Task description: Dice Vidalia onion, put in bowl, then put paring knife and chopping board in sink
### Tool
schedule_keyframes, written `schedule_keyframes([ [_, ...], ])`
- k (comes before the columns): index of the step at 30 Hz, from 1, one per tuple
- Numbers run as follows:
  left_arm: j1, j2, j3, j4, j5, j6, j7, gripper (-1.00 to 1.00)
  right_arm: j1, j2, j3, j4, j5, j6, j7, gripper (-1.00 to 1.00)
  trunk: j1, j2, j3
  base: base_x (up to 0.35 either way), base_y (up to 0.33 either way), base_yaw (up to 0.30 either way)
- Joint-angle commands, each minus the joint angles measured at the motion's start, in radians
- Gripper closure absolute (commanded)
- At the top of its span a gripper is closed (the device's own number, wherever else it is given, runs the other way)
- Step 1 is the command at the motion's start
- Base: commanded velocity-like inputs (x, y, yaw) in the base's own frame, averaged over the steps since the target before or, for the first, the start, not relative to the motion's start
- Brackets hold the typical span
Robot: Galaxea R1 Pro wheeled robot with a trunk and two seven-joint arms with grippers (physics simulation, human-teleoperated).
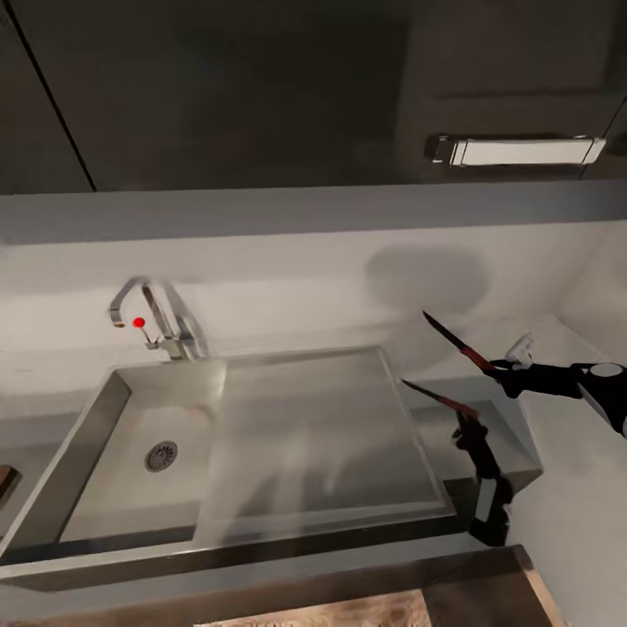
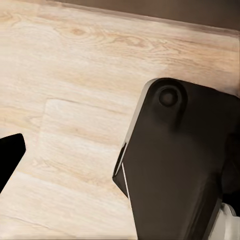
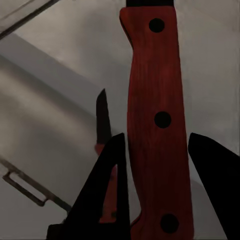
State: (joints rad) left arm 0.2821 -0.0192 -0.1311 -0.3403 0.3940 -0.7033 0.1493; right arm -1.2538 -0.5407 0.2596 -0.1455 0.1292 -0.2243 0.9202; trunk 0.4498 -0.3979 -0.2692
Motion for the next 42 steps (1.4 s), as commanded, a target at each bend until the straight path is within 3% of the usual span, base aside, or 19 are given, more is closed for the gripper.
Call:
schedule_keyframes([
  [1, 0.0, 0.001, -0.009, -0.002, 0.002, -0.002, 0.01, -1.0, -0.001, 0.007, -0.002, 0.0, 0.01, -0.008, 0.0, 1.0, 0.0, -0.002, -0.002, -0.247, 0.21, 0.0],
  [16, 0.0, 0.001, -0.009, -0.002, 0.002, -0.004, 0.007, -1.0, -0.001, 0.056, -0.002, 0.002, 0.014, -0.008, -0.012, 1.0, 0.0, -0.002, -0.002, -0.059, 0.283, 0.0],
  [21, 0.0, 0.001, -0.009, -0.002, 0.002, -0.004, 0.007, -1.0, -0.001, 0.098, -0.002, 0.004, 0.015, -0.009, -0.103, 1.0, 0.0, -0.002, -0.002, 0.0, 0.3, 0.0],
  [42, 0.0, -0.003, -0.009, -0.002, 0.002, -0.004, 0.007, -1.0, -0.001, 0.108, -0.002, 0.01, 0.013, -0.009, -0.116, 1.0, 0.0, -0.002, -0.002, -0.143, 0.272, 0.0],
])
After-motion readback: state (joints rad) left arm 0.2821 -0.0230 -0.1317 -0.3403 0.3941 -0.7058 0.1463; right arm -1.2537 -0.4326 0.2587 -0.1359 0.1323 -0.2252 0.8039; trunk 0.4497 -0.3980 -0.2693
